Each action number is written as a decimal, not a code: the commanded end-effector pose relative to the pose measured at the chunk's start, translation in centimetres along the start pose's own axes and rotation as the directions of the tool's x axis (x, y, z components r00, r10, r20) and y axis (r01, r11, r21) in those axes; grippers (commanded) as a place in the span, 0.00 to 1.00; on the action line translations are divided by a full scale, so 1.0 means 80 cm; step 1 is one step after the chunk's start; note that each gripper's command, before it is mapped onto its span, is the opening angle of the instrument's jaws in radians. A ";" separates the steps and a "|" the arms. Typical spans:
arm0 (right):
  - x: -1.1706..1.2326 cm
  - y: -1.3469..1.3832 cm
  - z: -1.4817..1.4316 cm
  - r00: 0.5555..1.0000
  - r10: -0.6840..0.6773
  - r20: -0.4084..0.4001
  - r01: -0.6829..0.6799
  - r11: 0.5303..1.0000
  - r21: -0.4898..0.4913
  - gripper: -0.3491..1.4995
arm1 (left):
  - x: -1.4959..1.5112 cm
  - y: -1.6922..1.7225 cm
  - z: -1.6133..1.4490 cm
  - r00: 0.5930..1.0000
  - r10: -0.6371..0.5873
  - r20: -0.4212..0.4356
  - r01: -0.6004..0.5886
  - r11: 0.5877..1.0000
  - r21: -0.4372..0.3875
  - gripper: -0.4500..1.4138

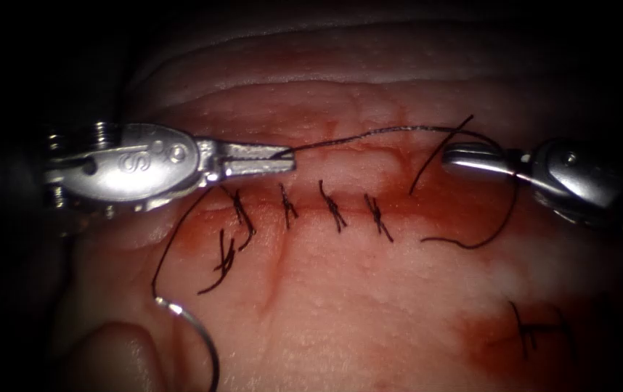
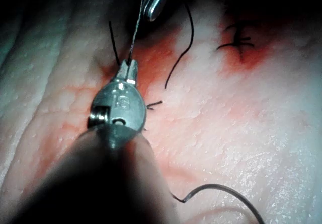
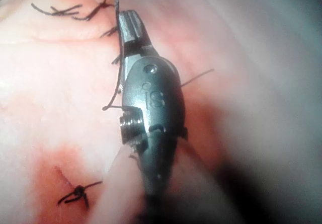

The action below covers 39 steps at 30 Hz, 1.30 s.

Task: Wound Closure
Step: Wrap the suture twice around the right needle driver counter-clockwise.

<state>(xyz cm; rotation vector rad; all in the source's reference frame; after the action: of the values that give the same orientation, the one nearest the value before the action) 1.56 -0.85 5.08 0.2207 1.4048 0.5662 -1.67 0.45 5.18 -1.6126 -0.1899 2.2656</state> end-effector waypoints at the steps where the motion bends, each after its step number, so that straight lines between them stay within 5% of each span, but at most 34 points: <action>1: -0.0007 -0.0010 0.0018 1.000 -0.005 -0.011 0.005 1.000 0.027 0.00 | -0.0008 -0.0008 0.0015 1.000 -0.003 0.026 0.002 0.999 0.032 0.00; 12: 0.0004 -0.0028 0.0047 0.990 -0.033 -0.134 0.040 0.998 0.051 0.00 | -0.0089 -0.0042 0.0065 0.965 0.015 0.262 -0.077 0.970 0.229 0.00; 23: 0.0001 -0.0037 0.0079 0.983 -0.099 -0.152 0.111 0.991 0.070 0.00 | -0.0100 0.0007 0.0106 0.956 0.032 0.292 -0.091 0.978 0.190 0.00; 26: 0.0007 -0.0030 0.0080 0.983 -0.118 -0.140 0.111 0.992 -0.059 0.00 | -0.0094 0.0032 0.0112 0.954 0.034 0.298 -0.092 0.979 0.180 0.00; 27: 0.0008 -0.0029 0.0080 0.983 -0.115 -0.140 0.102 0.990 -0.095 0.10 | -0.0094 0.0036 0.0112 0.953 0.035 0.302 -0.093 0.979 0.180 0.00; 29: 0.0009 -0.0023 0.0080 0.985 -0.108 -0.137 0.084 0.982 -0.169 0.57 | -0.0096 0.0046 0.0112 0.950 0.038 0.311 -0.097 0.980 0.176 0.00; 30: 0.0009 -0.0023 0.0080 0.985 -0.108 -0.137 0.084 0.982 -0.169 0.57 | -0.0096 0.0046 0.0112 0.950 0.038 0.311 -0.097 0.980 0.176 0.00; 31: 0.0007 -0.0018 0.0079 0.986 -0.109 -0.125 0.083 0.977 -0.197 0.70 | -0.0098 0.0053 0.0109 0.949 0.042 0.314 -0.100 0.980 0.174 0.00; 39: -0.0009 -0.0002 0.0079 0.991 -0.120 -0.058 0.098 0.951 -0.294 0.77 | -0.0096 0.0079 0.0106 0.947 0.049 0.318 -0.105 0.981 0.161 0.00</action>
<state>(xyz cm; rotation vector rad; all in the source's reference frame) 2.10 -0.78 5.21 -0.1224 1.3542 0.6793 -2.36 -0.36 5.85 -1.1931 -0.0047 2.5137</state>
